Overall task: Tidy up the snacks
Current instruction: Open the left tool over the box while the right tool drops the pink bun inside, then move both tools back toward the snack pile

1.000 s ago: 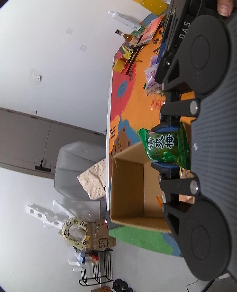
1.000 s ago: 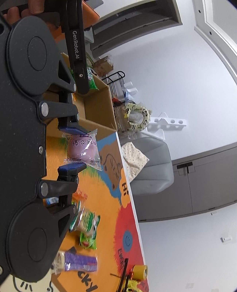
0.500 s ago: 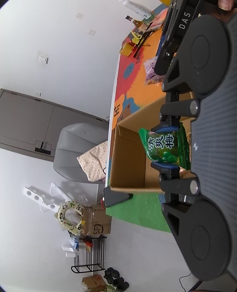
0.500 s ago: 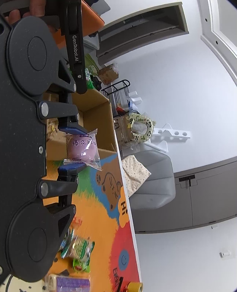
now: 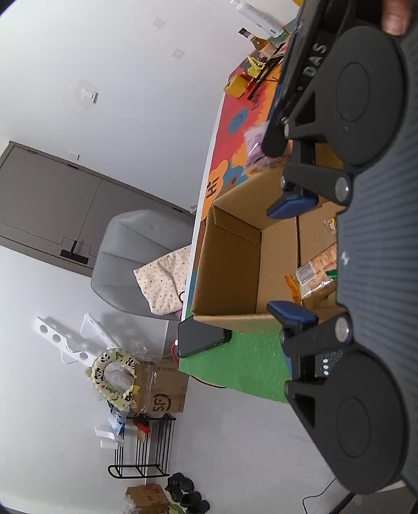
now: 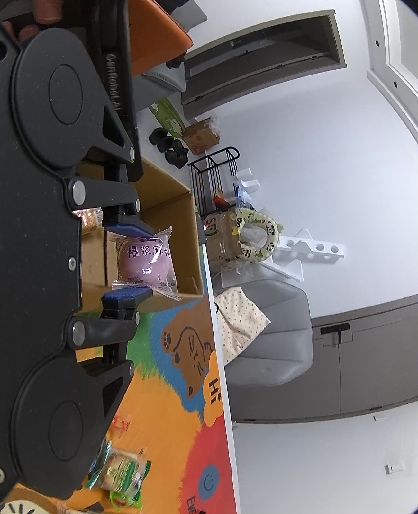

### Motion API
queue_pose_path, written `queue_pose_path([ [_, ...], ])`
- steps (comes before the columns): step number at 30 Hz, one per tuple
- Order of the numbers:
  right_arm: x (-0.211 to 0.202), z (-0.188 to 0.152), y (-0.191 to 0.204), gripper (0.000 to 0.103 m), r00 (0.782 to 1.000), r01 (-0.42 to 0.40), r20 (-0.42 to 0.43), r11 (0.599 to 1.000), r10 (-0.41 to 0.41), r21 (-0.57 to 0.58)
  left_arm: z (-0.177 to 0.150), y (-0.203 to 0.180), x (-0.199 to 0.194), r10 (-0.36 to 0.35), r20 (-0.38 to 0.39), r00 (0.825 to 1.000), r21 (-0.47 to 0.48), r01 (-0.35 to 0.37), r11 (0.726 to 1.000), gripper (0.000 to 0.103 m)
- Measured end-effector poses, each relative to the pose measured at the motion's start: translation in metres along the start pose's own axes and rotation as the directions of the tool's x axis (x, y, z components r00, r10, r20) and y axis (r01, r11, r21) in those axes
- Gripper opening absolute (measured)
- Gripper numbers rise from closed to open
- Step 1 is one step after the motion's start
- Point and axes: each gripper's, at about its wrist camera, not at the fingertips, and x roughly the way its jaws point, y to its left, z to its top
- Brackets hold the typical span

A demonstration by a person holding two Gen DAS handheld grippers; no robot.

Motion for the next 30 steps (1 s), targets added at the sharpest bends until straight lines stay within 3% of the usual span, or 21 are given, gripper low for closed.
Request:
queue_pose_path([
  [3,0.005,0.001,0.0,0.052,1.0,0.009,-0.004,1.0,-0.009,-0.001,0.0,0.002,0.001,0.008,-0.006,1.0,-0.002,-0.008,1.0,0.061],
  [7,-0.002,-0.003,-0.001,0.055,1.0,0.0,-0.001,1.0,0.0,-0.009,-0.001,-0.001,0.0,0.024,-0.006,1.0,0.009,-0.024,1.0,0.079],
  [10,-0.007,-0.007,-0.008,0.057,1.0,0.008,-0.012,1.0,-0.008,0.006,-0.001,-0.006,0.0,0.04,-0.006,0.999,0.025,-0.04,0.999,0.085],
  [18,-0.027,-0.016,-0.036,0.065,0.998,0.06,-0.005,0.995,-0.06,0.074,-0.007,-0.026,0.002,0.036,-0.017,0.999,0.072,-0.035,0.997,0.091],
  [30,-0.058,-0.033,-0.084,0.067,0.99,0.143,-0.014,0.979,-0.142,0.146,-0.015,-0.061,0.002,-0.003,-0.038,0.999,0.112,0.007,0.994,0.093],
])
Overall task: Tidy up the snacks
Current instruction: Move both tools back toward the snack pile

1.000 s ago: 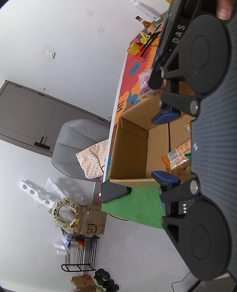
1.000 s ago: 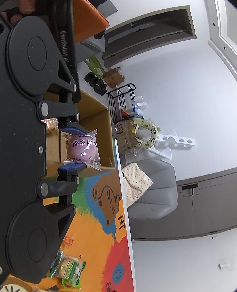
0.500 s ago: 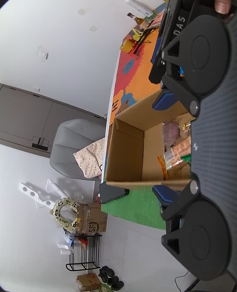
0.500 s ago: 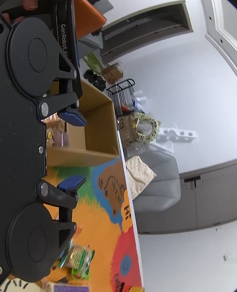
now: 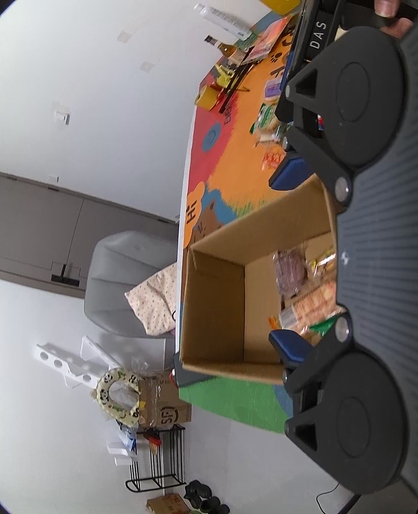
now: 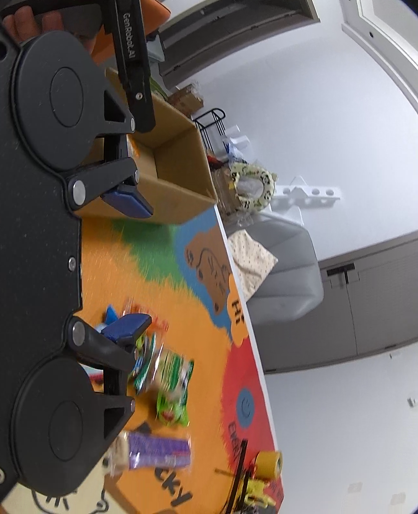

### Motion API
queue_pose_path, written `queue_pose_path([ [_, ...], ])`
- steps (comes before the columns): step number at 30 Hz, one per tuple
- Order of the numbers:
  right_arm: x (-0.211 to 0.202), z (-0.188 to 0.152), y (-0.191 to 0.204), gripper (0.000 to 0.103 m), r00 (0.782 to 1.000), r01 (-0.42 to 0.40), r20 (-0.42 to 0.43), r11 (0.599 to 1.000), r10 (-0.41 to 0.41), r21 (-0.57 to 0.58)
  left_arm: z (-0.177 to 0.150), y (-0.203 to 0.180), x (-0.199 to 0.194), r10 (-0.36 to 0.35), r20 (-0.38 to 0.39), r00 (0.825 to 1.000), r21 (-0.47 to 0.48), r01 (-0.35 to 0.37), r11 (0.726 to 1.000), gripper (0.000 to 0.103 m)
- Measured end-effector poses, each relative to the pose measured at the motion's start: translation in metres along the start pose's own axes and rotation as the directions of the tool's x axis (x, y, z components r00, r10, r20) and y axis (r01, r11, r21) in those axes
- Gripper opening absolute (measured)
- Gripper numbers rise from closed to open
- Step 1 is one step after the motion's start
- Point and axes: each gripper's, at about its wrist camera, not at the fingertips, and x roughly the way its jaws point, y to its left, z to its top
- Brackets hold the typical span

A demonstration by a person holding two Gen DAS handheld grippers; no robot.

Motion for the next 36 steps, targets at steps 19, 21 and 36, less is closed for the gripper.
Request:
queue_pose_path([
  [19,-0.027,-0.01,-0.058,0.067,0.998,0.053,-0.017,0.997,-0.052,0.051,-0.009,-0.059,0.012,-0.09,-0.055,0.994,0.061,0.093,0.994,0.093],
  [21,-0.028,-0.011,-0.062,0.067,0.998,0.058,-0.021,0.997,-0.057,0.057,-0.01,-0.066,0.013,-0.102,-0.055,0.993,0.074,0.105,0.992,0.093],
  [36,-0.022,-0.025,-0.087,0.066,0.995,0.081,-0.068,0.992,-0.074,0.096,-0.013,-0.103,0.037,-0.163,-0.095,0.982,0.135,0.175,0.975,0.09],
])
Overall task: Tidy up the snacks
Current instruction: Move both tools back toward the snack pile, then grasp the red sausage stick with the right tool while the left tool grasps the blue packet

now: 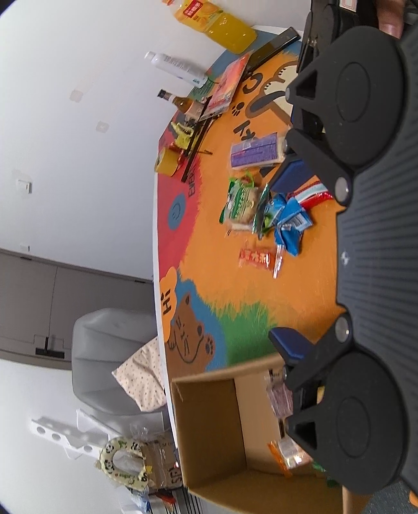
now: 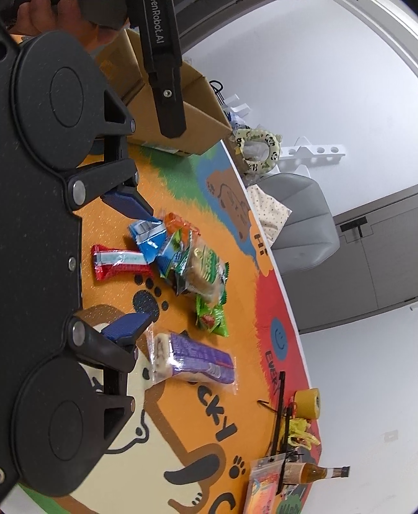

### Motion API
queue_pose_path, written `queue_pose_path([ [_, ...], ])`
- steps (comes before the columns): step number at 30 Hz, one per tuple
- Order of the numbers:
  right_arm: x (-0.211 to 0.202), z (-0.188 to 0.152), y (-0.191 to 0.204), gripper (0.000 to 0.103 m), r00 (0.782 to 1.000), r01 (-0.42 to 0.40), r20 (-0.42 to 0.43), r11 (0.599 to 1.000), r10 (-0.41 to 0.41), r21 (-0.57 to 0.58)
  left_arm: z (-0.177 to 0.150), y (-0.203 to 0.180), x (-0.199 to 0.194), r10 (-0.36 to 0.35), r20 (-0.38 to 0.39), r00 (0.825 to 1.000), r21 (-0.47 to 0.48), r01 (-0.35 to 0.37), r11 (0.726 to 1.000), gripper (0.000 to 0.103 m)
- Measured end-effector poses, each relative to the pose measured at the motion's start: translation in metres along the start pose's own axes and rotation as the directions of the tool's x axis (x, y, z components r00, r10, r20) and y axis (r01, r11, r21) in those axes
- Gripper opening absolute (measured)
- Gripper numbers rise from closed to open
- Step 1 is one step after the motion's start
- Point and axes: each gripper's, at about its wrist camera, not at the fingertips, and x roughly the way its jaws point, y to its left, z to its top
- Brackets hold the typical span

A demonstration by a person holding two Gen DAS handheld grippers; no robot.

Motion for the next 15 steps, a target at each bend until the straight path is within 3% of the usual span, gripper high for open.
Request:
queue_pose_path([
  [5,0.009,-0.003,-0.002,0.066,0.999,-0.009,-0.039,1.0,0.009,0.008,-0.002,-0.008,0.015,-0.027,-0.029,0.999,0.022,0.028,0.999,0.084],
  [9,0.02,-0.004,-0.002,0.065,0.997,-0.017,-0.073,1.0,0.017,0.009,-0.004,-0.01,0.029,-0.04,-0.071,0.997,0.025,0.042,0.999,0.069],
  [15,0.04,-0.005,0.001,0.057,0.992,-0.032,-0.121,0.999,0.032,0.003,-0.001,-0.013,0.038,-0.017,-0.063,0.998,0.048,0.02,0.999,0.067],
])
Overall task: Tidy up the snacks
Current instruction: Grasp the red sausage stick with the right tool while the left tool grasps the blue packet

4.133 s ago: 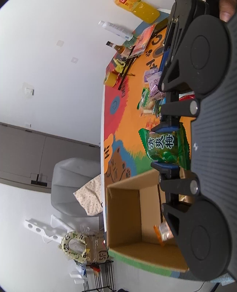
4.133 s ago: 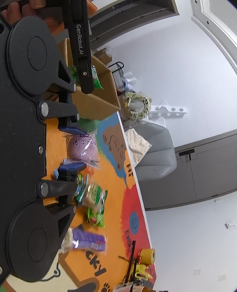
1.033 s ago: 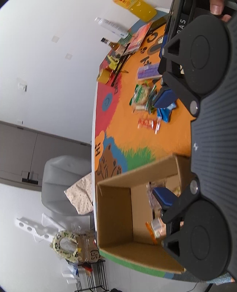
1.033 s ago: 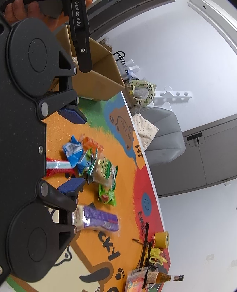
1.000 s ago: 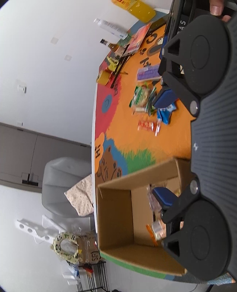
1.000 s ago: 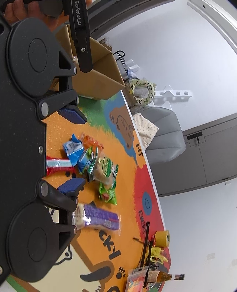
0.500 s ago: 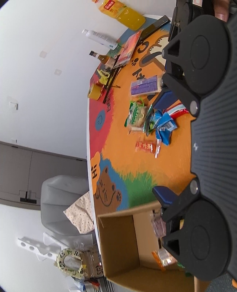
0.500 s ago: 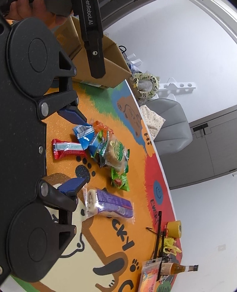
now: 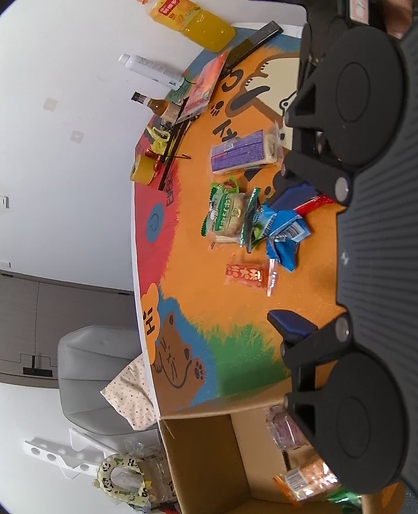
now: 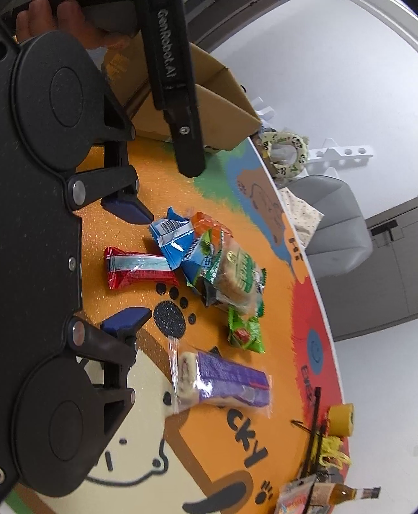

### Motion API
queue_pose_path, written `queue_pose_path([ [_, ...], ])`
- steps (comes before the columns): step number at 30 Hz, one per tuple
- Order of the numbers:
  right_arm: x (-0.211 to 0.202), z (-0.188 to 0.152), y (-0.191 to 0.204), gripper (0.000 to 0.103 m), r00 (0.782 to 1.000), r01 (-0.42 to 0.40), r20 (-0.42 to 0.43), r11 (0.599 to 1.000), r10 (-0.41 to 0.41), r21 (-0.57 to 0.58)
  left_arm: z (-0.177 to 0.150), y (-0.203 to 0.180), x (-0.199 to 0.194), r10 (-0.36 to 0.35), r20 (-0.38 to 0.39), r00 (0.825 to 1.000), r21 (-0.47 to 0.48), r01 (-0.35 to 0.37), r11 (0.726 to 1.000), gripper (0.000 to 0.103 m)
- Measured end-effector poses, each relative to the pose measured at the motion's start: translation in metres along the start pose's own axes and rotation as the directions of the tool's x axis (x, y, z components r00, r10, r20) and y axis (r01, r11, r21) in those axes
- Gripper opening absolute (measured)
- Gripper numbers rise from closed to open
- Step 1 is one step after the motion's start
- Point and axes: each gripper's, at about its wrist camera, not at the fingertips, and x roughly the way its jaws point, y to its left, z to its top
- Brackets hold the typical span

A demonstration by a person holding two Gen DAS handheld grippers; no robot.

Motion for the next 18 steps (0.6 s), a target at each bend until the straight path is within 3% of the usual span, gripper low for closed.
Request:
queue_pose_path([
  [2,0.006,0.001,-0.001,0.054,1.0,0.0,-0.007,1.0,0.0,-0.002,0.002,-0.001,0.001,-0.006,0.0,1.0,0.001,0.006,1.0,0.063],
  [7,0.021,-0.003,-0.005,0.024,0.999,0.006,-0.033,1.0,-0.006,0.003,0.004,-0.01,0.004,-0.018,0.012,1.0,0.017,0.018,1.0,0.063],
  [18,0.005,-0.006,-0.035,0.022,0.999,0.04,-0.011,0.998,-0.04,0.037,-0.001,-0.025,0.046,-0.03,-0.06,0.998,0.026,0.032,0.999,0.063],
])
